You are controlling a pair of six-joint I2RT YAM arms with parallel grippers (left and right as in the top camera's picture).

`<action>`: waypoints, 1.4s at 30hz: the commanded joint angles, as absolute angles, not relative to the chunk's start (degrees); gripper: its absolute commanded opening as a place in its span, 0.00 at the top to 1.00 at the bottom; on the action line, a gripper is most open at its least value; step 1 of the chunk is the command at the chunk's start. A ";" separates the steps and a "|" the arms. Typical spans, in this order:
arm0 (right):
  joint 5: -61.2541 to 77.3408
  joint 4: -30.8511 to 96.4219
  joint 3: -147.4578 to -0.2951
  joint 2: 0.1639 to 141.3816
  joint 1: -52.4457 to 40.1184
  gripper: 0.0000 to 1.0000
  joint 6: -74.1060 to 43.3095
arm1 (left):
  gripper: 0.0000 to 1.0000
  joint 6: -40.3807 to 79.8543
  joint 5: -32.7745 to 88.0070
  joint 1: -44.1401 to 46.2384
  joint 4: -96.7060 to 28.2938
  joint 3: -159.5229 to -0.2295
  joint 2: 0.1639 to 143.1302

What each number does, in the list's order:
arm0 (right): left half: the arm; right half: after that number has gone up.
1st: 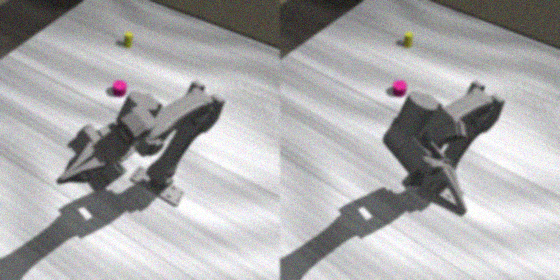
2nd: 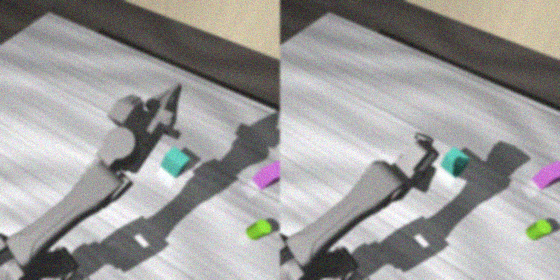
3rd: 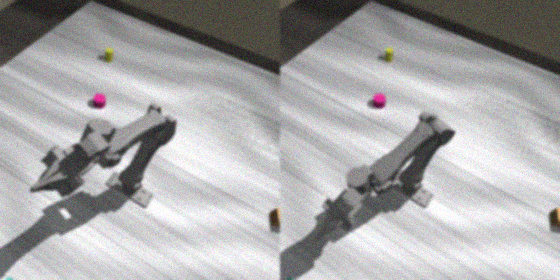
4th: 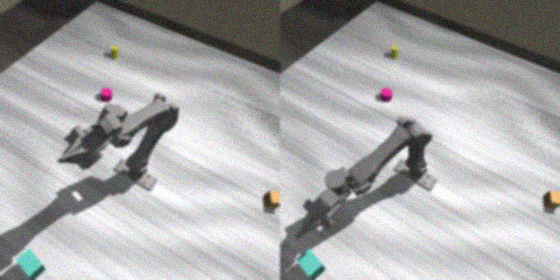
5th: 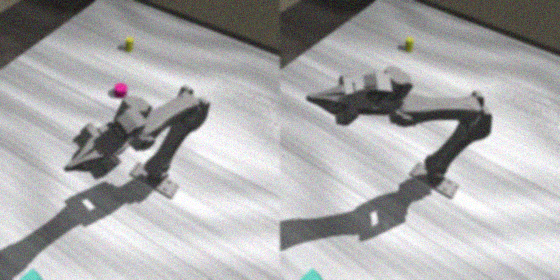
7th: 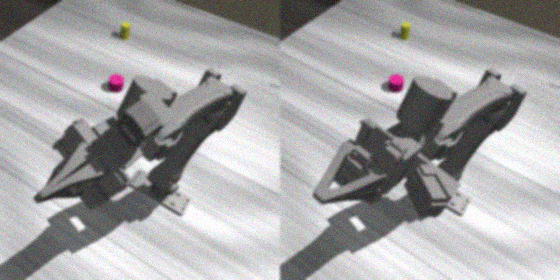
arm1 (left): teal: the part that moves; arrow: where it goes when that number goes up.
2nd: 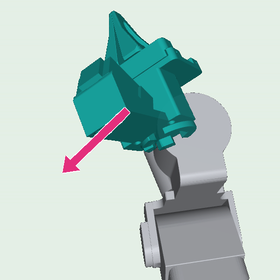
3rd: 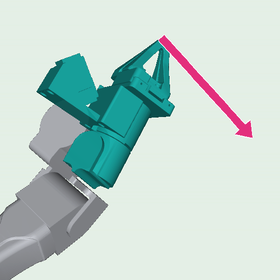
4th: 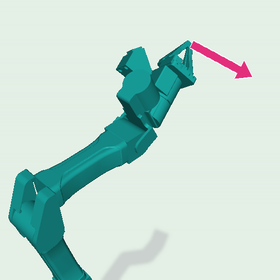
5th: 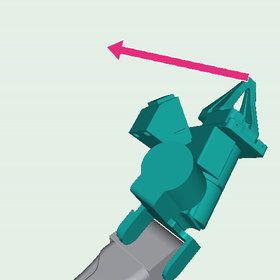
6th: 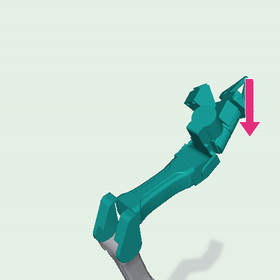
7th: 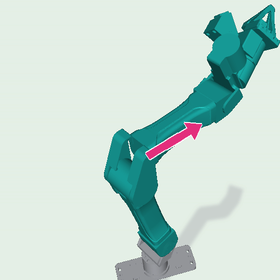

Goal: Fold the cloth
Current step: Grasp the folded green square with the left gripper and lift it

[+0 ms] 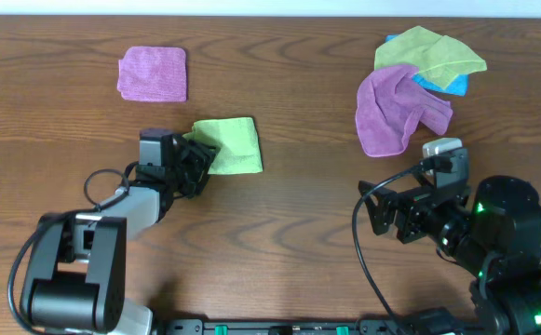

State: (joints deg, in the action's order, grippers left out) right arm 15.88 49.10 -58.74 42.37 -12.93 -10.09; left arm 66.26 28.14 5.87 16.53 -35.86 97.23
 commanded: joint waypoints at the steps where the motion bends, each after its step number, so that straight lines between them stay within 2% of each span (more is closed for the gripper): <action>1: 18.68 49.52 -58.37 42.44 -12.29 0.01 -10.66 | 0.48 66.46 24.84 6.50 15.79 -33.91 103.37; 3: 18.90 49.82 -58.37 42.41 -12.29 0.01 -10.66 | 0.62 66.43 24.91 6.50 17.06 -33.91 105.14; 6: 18.92 50.98 -58.37 42.41 -12.29 0.01 -10.66 | 0.94 65.87 25.10 6.50 19.49 -33.91 107.09; 16: 18.87 52.36 -58.37 42.44 -12.29 0.01 -10.59 | 0.94 61.17 29.67 6.39 26.57 -36.88 104.60; 29: 18.02 53.74 -58.35 43.57 -12.29 0.01 -10.22 | 0.94 50.72 26.46 3.31 -0.25 -63.70 101.14; 42: 18.02 53.78 -58.35 44.03 -12.29 0.01 -10.24 | 0.94 49.95 23.18 -1.02 1.10 -74.89 105.67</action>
State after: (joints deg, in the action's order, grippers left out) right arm 18.20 53.78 -58.67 43.79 -12.93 -10.07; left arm 51.68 23.97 -0.67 0.49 -70.63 103.20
